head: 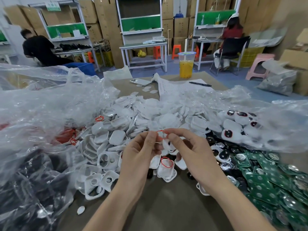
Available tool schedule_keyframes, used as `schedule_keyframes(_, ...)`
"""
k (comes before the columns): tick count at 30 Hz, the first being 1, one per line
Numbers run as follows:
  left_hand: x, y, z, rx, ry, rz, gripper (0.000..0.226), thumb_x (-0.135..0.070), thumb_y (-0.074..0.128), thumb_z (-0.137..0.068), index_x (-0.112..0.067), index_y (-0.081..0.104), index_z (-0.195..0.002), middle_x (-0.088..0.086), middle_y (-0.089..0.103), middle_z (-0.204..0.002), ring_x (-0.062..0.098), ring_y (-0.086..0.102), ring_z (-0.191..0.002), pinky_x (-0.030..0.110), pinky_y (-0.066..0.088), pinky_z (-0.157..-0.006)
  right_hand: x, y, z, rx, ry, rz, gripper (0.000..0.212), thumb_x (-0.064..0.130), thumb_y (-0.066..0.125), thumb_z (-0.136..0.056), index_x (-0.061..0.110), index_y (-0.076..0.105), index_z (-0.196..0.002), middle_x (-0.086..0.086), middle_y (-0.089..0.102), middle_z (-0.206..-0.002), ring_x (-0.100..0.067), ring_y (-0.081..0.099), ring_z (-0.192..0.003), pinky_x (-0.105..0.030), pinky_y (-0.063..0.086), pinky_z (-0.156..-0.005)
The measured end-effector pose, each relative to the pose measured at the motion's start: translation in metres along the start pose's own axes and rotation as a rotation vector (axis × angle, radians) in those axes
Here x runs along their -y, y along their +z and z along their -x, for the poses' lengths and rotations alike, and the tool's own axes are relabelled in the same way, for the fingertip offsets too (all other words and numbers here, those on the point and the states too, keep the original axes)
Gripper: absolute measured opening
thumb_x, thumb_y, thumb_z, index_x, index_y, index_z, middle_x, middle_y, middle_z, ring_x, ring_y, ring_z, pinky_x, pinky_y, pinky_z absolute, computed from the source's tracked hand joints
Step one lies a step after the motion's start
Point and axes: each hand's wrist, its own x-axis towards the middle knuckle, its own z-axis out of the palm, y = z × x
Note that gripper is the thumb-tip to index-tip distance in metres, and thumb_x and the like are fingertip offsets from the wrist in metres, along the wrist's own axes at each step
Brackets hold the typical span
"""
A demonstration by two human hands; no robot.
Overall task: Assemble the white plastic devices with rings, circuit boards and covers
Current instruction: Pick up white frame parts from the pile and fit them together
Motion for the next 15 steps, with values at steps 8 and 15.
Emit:
schedule_keyframes(8,0.0028,0.0003,0.0053,-0.014,0.219,-0.325,0.007,-0.039,0.063,-0.094,-0.041,0.068,-0.098,-0.011,0.073,-0.092,0.009,0.070,-0.087,0.024,0.052,-0.079,-0.0021,0.0008,-0.0014,-0.039,-0.060,0.086,0.010,0.031,0.070,-0.092,0.040,0.074,-0.096,0.022,0.069,-0.079,0.003,0.062,-0.072,-0.008,0.043,-0.064)
schedule_keyframes(15,0.0008,-0.0036,0.0045,0.016,0.261,-0.269,0.005,-0.036,0.067,-0.092,-0.033,0.070,-0.093,-0.007,0.074,-0.090,0.010,0.069,-0.080,0.017,0.052,-0.074,0.0040,0.0029,0.0000,-0.024,-0.044,-0.012,0.008,0.036,0.074,-0.083,0.036,0.077,-0.090,0.022,0.065,-0.068,0.002,0.058,-0.062,-0.011,0.045,-0.059)
